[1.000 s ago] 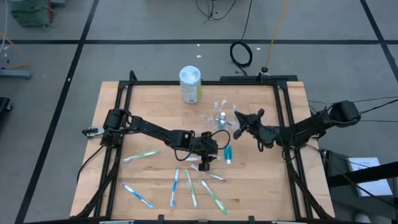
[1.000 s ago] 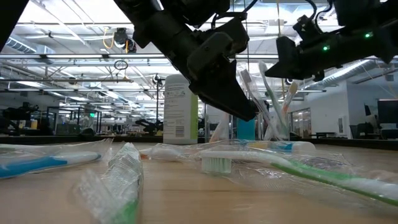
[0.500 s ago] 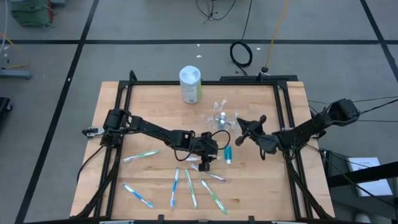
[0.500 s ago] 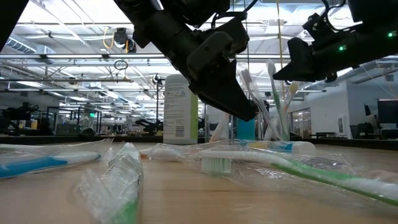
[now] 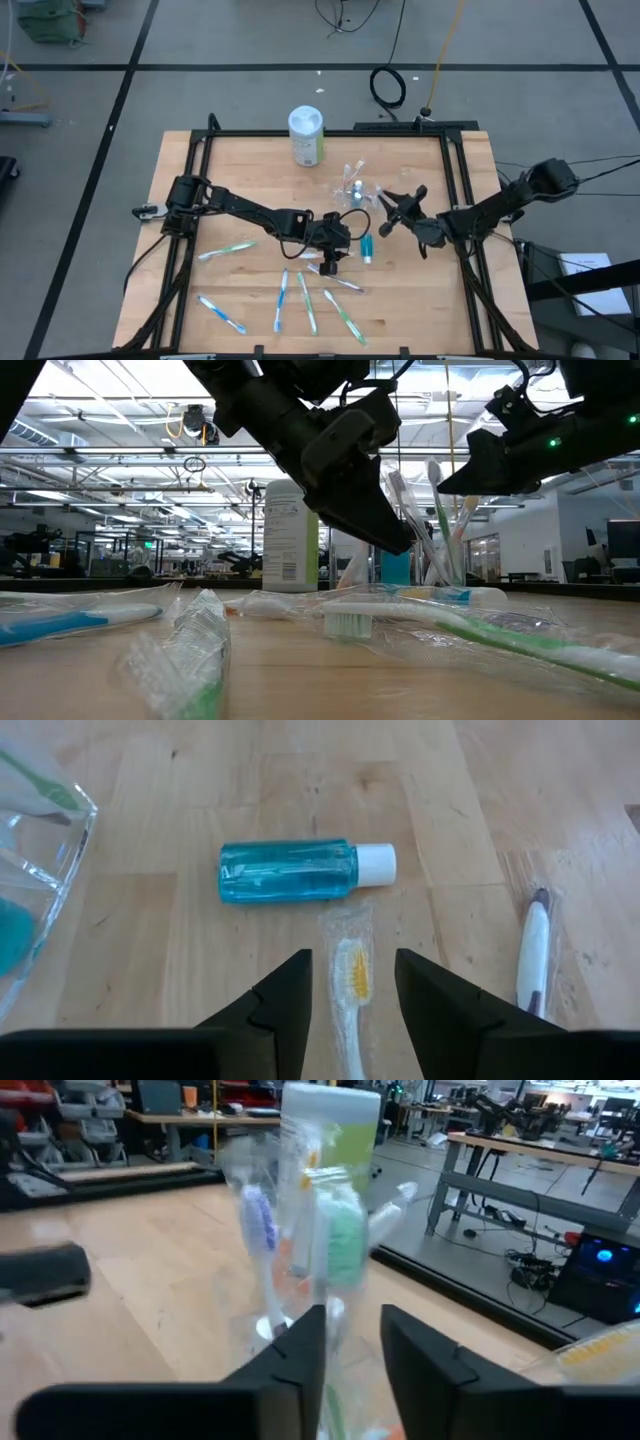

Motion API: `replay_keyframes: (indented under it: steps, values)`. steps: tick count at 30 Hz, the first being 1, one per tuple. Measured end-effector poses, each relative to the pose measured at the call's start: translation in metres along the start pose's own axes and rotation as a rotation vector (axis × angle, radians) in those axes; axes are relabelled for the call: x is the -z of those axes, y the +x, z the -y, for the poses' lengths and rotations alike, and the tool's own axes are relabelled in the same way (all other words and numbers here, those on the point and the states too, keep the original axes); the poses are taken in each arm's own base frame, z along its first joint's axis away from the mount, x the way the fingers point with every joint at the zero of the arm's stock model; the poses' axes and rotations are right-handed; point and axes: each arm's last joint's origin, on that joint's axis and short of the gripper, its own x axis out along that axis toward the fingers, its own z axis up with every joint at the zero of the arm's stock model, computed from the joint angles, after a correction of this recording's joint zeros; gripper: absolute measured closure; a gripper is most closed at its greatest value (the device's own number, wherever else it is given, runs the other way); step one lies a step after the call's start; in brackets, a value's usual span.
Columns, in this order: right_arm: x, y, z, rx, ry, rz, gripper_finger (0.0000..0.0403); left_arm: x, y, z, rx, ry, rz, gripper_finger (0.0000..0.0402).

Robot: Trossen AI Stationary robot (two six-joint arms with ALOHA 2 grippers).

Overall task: Pick & Place toothbrushing station
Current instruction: Put the green toothbrush into the transparent organizer, then put the orange toothbrush into the transparent organizer

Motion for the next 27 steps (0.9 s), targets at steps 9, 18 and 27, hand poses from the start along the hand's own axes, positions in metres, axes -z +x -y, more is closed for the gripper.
replay_keyframes:
  steps: [9, 18, 27]
  values:
    - [-0.015, -0.022, -0.005, -0.206, 0.003, 0.037, 0.0247, 0.001, 0.0, 0.005, 0.009, 0.002, -0.004, 0.0254]
    - [-0.008, -0.042, -0.016, -0.529, 0.076, -0.08, 0.0239, 0.002, -0.001, 0.021, 0.04, 0.059, -0.005, 0.0254]
    - [-0.001, -0.046, -0.021, -0.801, 0.061, -0.216, 0.0242, -0.024, -0.039, 0.038, 0.038, 0.14, 0.108, 0.0254]
